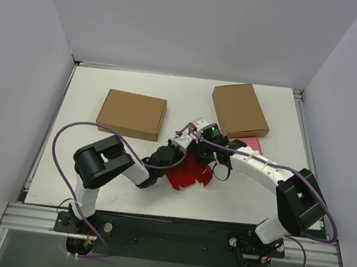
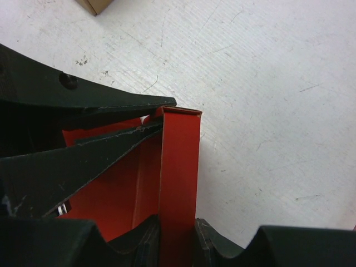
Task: Fold the paper box
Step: Fold the paper box at the center of the board.
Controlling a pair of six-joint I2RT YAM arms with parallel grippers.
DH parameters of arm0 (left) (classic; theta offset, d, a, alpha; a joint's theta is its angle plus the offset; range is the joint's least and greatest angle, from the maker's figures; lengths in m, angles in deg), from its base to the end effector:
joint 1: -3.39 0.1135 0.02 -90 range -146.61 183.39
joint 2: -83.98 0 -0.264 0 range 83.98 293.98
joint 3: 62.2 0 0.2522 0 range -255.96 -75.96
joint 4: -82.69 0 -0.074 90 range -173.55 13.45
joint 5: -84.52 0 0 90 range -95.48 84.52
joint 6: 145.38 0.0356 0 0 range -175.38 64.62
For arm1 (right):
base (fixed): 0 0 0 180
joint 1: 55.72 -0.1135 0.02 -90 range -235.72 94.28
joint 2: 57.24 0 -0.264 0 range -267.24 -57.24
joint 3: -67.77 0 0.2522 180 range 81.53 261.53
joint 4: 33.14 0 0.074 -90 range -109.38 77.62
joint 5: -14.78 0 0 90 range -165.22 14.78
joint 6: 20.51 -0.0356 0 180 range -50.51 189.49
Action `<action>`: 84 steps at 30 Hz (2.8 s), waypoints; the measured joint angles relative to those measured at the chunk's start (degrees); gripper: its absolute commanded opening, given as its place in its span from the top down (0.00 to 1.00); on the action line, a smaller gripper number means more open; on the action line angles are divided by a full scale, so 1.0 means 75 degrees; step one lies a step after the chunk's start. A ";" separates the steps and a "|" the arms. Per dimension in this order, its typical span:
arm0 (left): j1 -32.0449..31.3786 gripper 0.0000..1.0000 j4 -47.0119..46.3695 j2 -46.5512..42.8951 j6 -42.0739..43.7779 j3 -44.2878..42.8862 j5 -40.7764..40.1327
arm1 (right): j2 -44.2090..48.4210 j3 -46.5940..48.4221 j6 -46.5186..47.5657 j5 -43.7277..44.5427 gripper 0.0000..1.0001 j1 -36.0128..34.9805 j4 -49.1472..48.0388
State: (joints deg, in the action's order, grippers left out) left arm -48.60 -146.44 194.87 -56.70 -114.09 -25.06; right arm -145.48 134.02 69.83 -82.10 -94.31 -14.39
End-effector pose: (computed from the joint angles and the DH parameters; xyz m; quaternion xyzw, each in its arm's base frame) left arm 0.2249 -0.2684 0.1255 0.2238 0.7285 -0.1682 0.6253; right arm 0.2542 0.2083 0.2116 -0.3259 0.8472 0.1878 0.3752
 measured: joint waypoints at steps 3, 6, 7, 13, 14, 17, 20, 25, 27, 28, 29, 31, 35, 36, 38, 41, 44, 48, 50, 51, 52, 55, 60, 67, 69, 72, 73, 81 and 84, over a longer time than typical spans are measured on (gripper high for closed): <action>-0.0006 0.95 -0.0052 0.0023 0.0149 0.0003 0.0006 | 0.0000 0.0000 0.0015 -0.0047 0.92 0.0015 0.0012; -0.0006 0.95 -0.0105 0.0047 0.0227 0.0003 0.0035 | 0.0000 0.0000 0.0108 -0.0146 0.90 0.0061 0.0038; -0.0006 0.95 -0.0105 0.0047 0.0242 0.0003 0.0052 | 0.0000 0.0000 0.0131 -0.0163 0.89 0.0073 0.0044; 0.0009 0.95 0.0029 -0.0029 0.0274 0.0012 0.0277 | 0.0038 0.0000 0.0093 -0.0265 0.65 0.0140 0.0146; 0.0012 0.95 0.0149 -0.0102 0.0274 0.0017 0.0388 | 0.0070 0.0000 0.0041 -0.0344 0.58 0.0166 0.0224; 0.0055 0.95 0.0787 -0.0414 0.0341 0.0017 0.0560 | 0.0221 0.0000 -0.0166 -0.0685 0.47 0.0294 0.0723; 0.0082 0.95 0.1801 -0.0819 0.0251 -0.0102 0.0664 | 0.0455 0.0000 -0.0423 -0.1008 0.42 0.0411 0.1131; 0.0087 0.95 0.4220 -0.1550 -0.0172 -0.0586 0.0895 | 0.0985 0.0169 -0.0991 -0.1215 0.40 0.0621 0.1708; 0.0079 0.95 0.5260 -0.1708 -0.0309 -0.0903 0.1058 | 0.1128 0.0391 -0.1230 -0.1201 0.40 0.0653 0.1807; 0.0085 0.95 0.5759 -0.1781 -0.0391 -0.1058 0.1116 | 0.1195 0.0560 -0.1381 -0.1183 0.40 0.0670 0.1886; 0.0093 0.95 0.6100 -0.1833 -0.0449 -0.1151 0.1169 | 0.1221 0.0676 -0.1518 -0.1145 0.40 0.0694 0.1932; 0.0122 0.95 0.6921 -0.1958 -0.0641 -0.1367 0.1259 | 0.1241 0.0956 -0.1865 -0.1072 0.40 0.0705 0.2142; 0.0259 0.95 0.8425 -0.2011 -0.1005 -0.1874 0.1396 | 0.1247 0.1306 -0.2900 -0.1102 0.41 0.0924 0.2567; 0.0286 0.95 0.8585 -0.2017 -0.1064 -0.1918 0.1399 | 0.1256 0.1323 -0.3182 -0.1151 0.41 0.1035 0.2608; 0.0353 0.95 0.8888 -0.2069 -0.1201 -0.1958 0.1387 | 0.1306 0.1323 -0.3745 -0.1320 0.41 0.1338 0.2681; 0.0428 0.95 0.9221 -0.2165 -0.1341 -0.1958 0.1294 | 0.1358 0.1323 -0.4552 -0.1623 0.41 0.1818 0.2707; 0.0527 0.95 0.9454 -0.2232 -0.1413 -0.1958 0.1145 | 0.1349 0.1323 -0.5237 -0.1918 0.44 0.2145 0.2690; 0.0656 0.95 0.9565 -0.2291 -0.1542 -0.1958 0.0982 | 0.1037 0.1352 -0.5837 -0.2451 0.45 0.2139 0.2579; 0.0697 0.95 0.9585 -0.2320 -0.1571 -0.1958 0.0901 | 0.0755 0.1355 -0.5995 -0.2655 0.45 0.2133 0.2553; 0.0714 0.95 0.9585 -0.2337 -0.1582 -0.1958 0.0866 | 0.0612 0.1355 -0.6050 -0.2728 0.45 0.2136 0.2553; 0.0734 0.95 0.9585 -0.2361 -0.1585 -0.1958 0.0831 | 0.0484 0.1355 -0.6082 -0.2780 0.46 0.2142 0.2553; 0.0761 0.95 0.9582 -0.2492 -0.1591 -0.1958 0.0758 | 0.0172 0.1370 -0.6111 -0.2917 0.46 0.2142 0.2544; 0.0804 0.95 0.9565 -0.2669 -0.1580 -0.1961 0.0664 | -0.0338 0.1513 -0.6067 -0.3077 0.48 0.2142 0.2500; 0.0828 0.95 0.9573 -0.2672 -0.1585 -0.1961 0.0574 | -0.0664 0.1568 -0.6024 -0.3305 0.49 0.2127 0.2471; 0.0831 0.95 0.9573 -0.2672 -0.1588 -0.1961 0.0548 | -0.0708 0.1580 -0.6015 -0.3348 0.50 0.2084 0.2468; 0.0831 0.95 0.9573 -0.2690 -0.1600 -0.1961 0.0495 | -0.0787 0.1644 -0.6006 -0.3407 0.50 0.2031 0.2495; 0.0831 0.95 0.9573 -0.2710 -0.1606 -0.1961 0.0490 | -0.0831 0.1696 -0.5992 -0.3416 0.50 0.1990 0.2495; 0.0831 0.95 0.9591 -0.2885 -0.1606 -0.1961 0.0376 | -0.1174 0.1953 -0.5855 -0.3465 0.50 0.1763 0.2541; 0.0831 0.95 0.9608 -0.2929 -0.1606 -0.1961 0.0344 | -0.1201 0.1964 -0.5829 -0.3450 0.50 0.1740 0.2594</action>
State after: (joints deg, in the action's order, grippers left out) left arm -42.37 -74.38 172.90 -68.74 -128.80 -22.48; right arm -154.49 148.75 26.12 -107.97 -81.26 5.07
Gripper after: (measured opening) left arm 0.174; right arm 0.501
